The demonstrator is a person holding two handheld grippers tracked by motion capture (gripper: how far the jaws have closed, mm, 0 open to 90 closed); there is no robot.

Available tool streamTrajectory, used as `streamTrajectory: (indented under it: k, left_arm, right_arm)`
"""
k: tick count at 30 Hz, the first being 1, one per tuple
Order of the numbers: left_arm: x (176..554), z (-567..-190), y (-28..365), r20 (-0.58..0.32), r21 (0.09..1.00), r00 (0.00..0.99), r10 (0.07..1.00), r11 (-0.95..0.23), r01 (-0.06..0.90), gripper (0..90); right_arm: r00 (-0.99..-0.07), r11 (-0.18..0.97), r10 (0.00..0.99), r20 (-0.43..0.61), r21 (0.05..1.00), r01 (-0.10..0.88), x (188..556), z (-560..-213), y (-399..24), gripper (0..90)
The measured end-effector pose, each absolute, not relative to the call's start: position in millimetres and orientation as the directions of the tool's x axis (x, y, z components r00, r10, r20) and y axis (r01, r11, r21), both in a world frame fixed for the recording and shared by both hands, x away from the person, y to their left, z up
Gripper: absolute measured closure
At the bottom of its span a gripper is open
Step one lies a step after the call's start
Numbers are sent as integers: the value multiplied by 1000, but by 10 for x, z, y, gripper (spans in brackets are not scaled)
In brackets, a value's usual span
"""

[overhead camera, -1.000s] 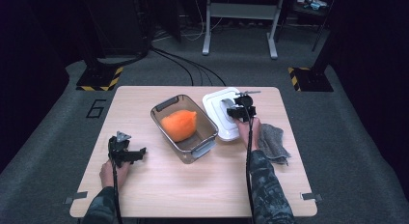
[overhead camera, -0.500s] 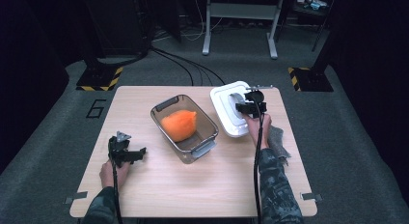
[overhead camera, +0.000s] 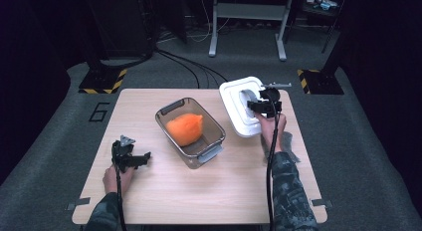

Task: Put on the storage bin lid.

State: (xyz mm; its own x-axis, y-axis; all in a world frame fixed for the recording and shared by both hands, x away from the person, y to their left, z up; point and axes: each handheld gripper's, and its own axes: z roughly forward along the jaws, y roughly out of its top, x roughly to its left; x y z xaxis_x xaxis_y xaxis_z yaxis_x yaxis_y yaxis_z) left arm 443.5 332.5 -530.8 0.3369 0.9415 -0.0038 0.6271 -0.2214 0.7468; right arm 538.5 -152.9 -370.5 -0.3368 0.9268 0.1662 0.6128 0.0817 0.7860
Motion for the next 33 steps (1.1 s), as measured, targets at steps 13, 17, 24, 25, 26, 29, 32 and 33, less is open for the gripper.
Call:
streamTrajectory:
  k: [13,17,24,25,26,29,32,33]
  left_arm:
    - [4436,-5307,3325,-3,746,337,942,-222,628,107]
    - [4437,-5308,3324,-3,747,337,941,-222,627,107]
    - [4439,-5305,3327,0,744,341,940,-228,629,107]
    - [4438,-5306,3327,-1,744,342,940,-228,628,107]
    - [4439,-5306,3328,0,744,342,940,-228,628,107]
    - [4438,-5305,3326,-1,744,341,940,-228,629,107]
    - [4438,-5305,3327,-1,744,341,940,-228,629,107]
    - [4438,-5305,3327,-1,744,342,940,-228,628,107]
  right_arm:
    - [-395,125,908,142,807,577,5177,-3391,-1393,666]
    - [-401,137,907,130,809,571,5165,-3297,-1371,666]
    - [-425,132,893,150,815,565,5099,-3231,-1279,665]
    - [-430,127,889,159,816,564,5085,-3231,-1267,666]
    - [-433,123,886,167,815,566,5074,-3229,-1253,666]
    - [-444,119,878,180,816,566,5064,-3229,-1220,666]
    - [-449,112,872,195,814,571,5049,-3242,-1180,666]
    - [-451,111,870,199,812,573,5043,-3247,-1166,665]
